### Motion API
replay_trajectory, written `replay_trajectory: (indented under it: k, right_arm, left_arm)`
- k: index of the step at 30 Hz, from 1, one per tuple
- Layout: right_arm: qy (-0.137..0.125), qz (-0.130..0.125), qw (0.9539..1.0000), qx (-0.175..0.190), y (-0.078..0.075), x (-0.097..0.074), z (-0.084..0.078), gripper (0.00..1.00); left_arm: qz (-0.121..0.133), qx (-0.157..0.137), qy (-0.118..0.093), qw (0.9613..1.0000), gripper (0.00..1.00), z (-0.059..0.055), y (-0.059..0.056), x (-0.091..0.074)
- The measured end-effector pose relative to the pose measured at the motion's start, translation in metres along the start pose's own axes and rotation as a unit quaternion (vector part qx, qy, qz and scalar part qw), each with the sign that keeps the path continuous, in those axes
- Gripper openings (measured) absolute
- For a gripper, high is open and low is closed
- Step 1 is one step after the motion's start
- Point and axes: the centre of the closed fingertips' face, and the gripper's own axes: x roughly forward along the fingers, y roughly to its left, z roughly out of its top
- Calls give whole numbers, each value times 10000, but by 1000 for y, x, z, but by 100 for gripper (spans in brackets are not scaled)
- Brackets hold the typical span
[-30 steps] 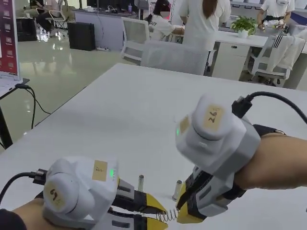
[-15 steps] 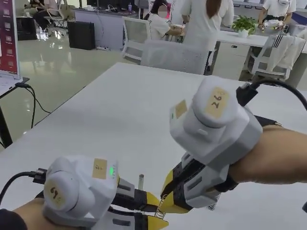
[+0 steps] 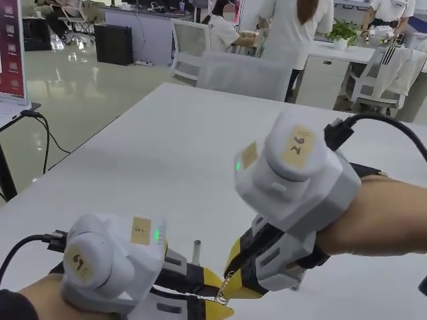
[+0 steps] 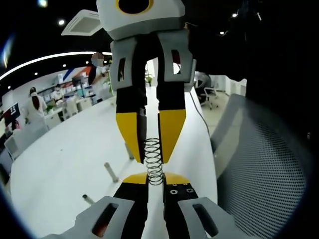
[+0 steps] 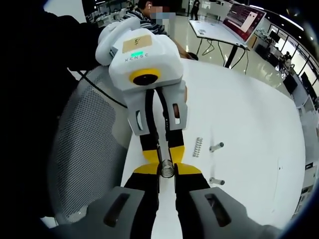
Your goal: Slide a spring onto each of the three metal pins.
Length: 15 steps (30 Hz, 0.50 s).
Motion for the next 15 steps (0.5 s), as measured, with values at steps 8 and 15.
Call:
replay_trajectory:
  k: [8, 15]
  right_arm:
    - [93, 64, 9999, 8, 0, 6, -6, 8]
    - [87, 18, 9999, 71, -3, 6, -7, 8]
  left_arm:
    - [-10, -57, -21, 10000, 2, 1, -1, 0]
    - [67, -123, -111, 9998, 3, 2, 4, 0]
